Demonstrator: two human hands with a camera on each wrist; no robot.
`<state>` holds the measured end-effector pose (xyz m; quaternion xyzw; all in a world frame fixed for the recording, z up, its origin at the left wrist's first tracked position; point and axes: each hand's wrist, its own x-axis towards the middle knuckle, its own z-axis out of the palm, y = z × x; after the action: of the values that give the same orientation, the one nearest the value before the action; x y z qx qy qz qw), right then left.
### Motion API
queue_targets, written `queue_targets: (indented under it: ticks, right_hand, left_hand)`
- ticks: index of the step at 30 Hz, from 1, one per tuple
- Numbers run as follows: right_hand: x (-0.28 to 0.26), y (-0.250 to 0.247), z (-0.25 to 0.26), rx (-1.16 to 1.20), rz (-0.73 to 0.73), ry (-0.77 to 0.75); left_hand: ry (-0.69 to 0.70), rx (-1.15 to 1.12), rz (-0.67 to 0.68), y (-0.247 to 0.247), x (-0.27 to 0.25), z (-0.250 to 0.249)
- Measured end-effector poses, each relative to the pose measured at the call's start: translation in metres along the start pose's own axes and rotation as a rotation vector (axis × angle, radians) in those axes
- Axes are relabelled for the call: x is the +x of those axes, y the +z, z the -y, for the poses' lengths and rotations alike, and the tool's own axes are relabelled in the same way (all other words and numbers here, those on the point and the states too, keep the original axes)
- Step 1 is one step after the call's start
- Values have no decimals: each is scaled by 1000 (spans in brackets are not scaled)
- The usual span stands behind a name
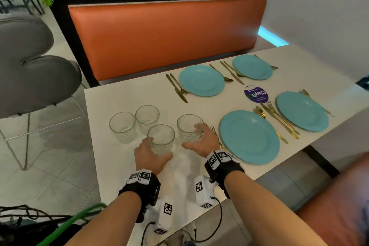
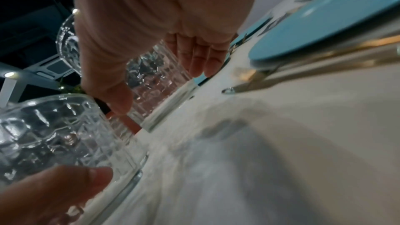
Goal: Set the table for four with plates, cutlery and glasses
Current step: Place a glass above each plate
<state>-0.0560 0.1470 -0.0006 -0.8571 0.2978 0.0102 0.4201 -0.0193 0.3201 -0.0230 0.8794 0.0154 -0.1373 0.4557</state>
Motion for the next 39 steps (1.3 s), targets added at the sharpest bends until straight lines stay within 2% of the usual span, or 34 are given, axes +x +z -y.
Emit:
queue_targets:
  ticks: [6,11,18,24,30,39]
  right_hand:
    - [7,-79,-21,12,-167,65]
    - [39,-146,-46,41,-260,124]
    - [130,-237,-85,64,-373,216]
    - [222,-306,-125,149,-412,357]
    - [297,-352,-170,196,-475,500]
    - [349,-375,-211,210,-502,630]
  left_hand:
    - [86,24,130,44,9,-64]
    - [179,35,214,85,26,-122]
    - [209,11,187,156,69,-205]
    - [249,124,198,218,124,-278]
    - [264,140,197,268,170,-321]
    - [240,197,223,319,200,-336]
